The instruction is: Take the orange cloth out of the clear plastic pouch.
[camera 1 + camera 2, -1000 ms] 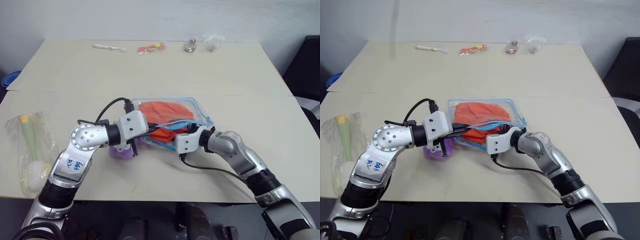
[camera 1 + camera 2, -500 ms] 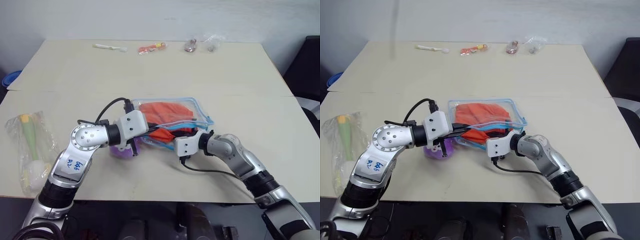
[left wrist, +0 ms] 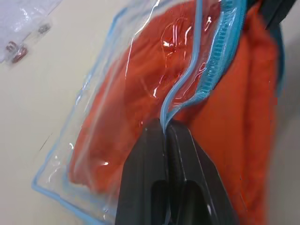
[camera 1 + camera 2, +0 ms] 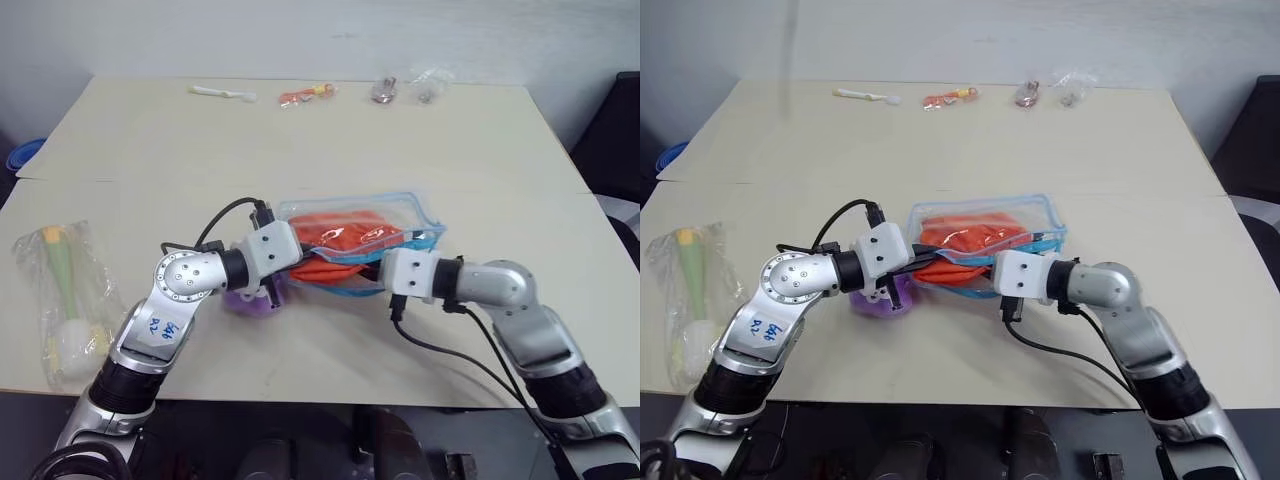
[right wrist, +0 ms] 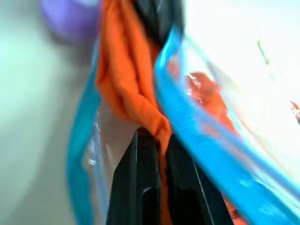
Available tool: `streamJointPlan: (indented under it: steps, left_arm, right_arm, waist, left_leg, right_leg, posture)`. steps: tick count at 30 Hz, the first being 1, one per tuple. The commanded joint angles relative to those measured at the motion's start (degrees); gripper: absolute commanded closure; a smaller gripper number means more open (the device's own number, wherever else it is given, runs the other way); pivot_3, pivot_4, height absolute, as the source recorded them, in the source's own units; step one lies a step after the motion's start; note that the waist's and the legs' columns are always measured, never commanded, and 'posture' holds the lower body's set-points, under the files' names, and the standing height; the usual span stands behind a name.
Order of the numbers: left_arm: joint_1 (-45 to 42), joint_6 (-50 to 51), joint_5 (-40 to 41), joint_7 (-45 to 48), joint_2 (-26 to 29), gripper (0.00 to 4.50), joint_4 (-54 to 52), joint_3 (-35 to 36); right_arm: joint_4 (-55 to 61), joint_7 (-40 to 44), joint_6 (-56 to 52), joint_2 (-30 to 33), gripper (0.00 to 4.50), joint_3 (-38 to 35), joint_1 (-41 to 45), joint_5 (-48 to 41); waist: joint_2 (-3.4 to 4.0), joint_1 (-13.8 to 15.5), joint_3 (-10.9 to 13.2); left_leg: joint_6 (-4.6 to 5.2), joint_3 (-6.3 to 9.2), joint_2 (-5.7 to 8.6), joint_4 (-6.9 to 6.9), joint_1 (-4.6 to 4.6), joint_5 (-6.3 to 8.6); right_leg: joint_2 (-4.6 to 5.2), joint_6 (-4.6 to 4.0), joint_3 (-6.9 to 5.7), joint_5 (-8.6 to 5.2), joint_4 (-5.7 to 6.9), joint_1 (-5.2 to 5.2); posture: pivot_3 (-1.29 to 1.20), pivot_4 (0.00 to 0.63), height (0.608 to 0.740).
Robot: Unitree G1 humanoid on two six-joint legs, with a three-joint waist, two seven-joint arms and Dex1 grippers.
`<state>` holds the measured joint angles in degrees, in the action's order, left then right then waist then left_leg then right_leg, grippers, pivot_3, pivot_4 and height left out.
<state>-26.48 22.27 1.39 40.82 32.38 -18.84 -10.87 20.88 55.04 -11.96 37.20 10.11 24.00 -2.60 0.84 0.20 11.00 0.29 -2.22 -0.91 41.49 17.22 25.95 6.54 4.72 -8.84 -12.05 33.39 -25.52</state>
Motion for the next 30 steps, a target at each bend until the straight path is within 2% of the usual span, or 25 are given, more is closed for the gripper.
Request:
streamJointPlan:
  steps: [1,3,7,13,22,25,30]
  left_arm:
    - [-0.25,-1.47,-2.09,-1.99,-0.76,4.5,1.82,-0.45]
    - [-0.78,-1.86,-2.66,-2.66,-1.46,4.5,3.13,-0.84]
    - [-2.66,-2.52,-3.21,-3.53,-3.44,4.5,5.42,-1.6]
    - [-5.22,-3.44,-5.51,-4.05,-4.29,4.5,8.99,-3.11]
    - [-7.18,-4.05,-5.96,-3.95,-4.01,4.5,10.65,-2.75]
    - [-7.22,-3.68,-5.94,-3.85,-3.97,4.5,10.12,-2.51]
    - [-8.49,-3.11,-3.02,-4.17,-6.0,4.5,6.9,-0.3]
  right_arm:
    - [9.35,5.45,-5.02,4.0,4.49,-5.25,-1.47,-10.54]
    - [11.69,7.65,-7.48,6.28,4.49,-7.37,-2.57,-15.12]
    - [12.35,9.21,-8.4,8.48,4.49,-7.82,-3.45,-17.95]
    - [14.59,8.61,-15.33,7.41,4.49,-11.31,-1.59,-30.89]
    - [12.12,3.56,-22.44,4.13,4.49,-13.69,3.54,-42.52]
    - [12.9,3.36,-23.19,4.8,4.49,-13.33,2.84,-43.48]
    - [12.9,4.64,-19.88,5.94,4.49,-8.74,-1.43,-37.36]
  waist:
    - [0.0,0.2,0.0]
    - [-0.01,0.41,0.0]
    - [-0.01,0.96,0.0]
    - [-0.01,1.18,0.0]
    - [-0.01,1.18,0.0]
    - [-0.01,1.3,0.0]
    - [-0.01,1.32,0.0]
  left_leg:
    - [0.0,0.0,0.02,0.0,0.0,0.0]
    - [0.01,0.0,0.02,0.0,-0.01,0.0]
    - [0.01,-0.05,0.03,0.01,-0.02,0.0]
    - [0.01,-0.06,0.04,0.01,-0.03,0.0]
    - [0.01,-0.05,0.03,0.02,-0.03,0.0]
    - [0.01,-0.03,0.02,0.02,-0.01,0.0]
    - [0.02,-0.01,0.05,0.02,0.02,0.0]
  right_leg:
    - [0.02,0.0,0.01,0.0,0.0,0.0]
    - [0.0,0.0,0.01,0.0,-0.01,0.0]
    - [0.01,0.01,0.03,0.01,-0.01,0.01]
    - [0.01,0.01,0.01,0.01,0.0,0.01]
    - [0.01,0.02,0.0,0.01,0.0,0.01]
    - [0.01,0.02,-0.04,0.01,0.0,0.01]
    - [0.03,0.02,-0.05,0.01,-0.01,0.01]
  posture:
    - [0.0,0.15,0.74]
    - [0.0,0.15,0.74]
    - [0.0,0.15,0.74]
    - [0.0,0.15,0.74]
    - [0.0,0.15,0.74]
    - [0.0,0.15,0.74]
    - [0.0,0.15,0.74]
